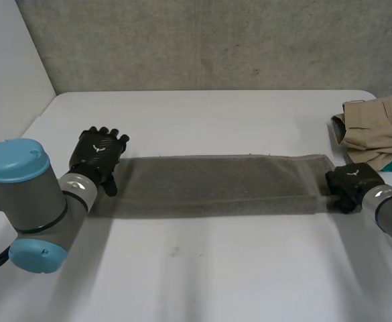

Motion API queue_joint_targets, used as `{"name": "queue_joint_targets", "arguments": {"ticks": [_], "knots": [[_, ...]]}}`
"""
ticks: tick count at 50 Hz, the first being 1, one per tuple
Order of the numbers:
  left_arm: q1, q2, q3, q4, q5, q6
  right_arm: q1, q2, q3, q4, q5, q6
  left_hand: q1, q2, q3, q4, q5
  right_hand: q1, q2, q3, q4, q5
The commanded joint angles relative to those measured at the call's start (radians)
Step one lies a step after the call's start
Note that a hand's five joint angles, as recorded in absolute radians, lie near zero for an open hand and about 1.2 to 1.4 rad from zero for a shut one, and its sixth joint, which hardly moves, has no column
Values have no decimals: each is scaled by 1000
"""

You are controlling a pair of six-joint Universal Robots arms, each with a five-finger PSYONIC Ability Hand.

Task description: Fold the laundry.

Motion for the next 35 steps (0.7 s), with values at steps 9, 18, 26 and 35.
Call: {"name": "queue_joint_targets", "arguments": {"ticks": [9,18,26,35], "knots": [[8,66,-35,-6,-3,-1,-274,-163,91,25,-13,-169,-29,-33,-49,-36,-46,424,218,214,207,247],[23,144,-81,-6,0,-6,-255,-308,94,20,-12,-307,-29,-33,-49,-36,-46,424,218,214,207,247],[59,204,-84,-7,-1,-50,85,-340,-1,-52,-33,-120,-29,-33,-49,-36,-46,424,218,214,207,247],[79,235,-94,-10,7,-67,527,-134,-191,-129,-139,-89,-29,-33,-49,-36,-46,424,218,214,207,247]]}}
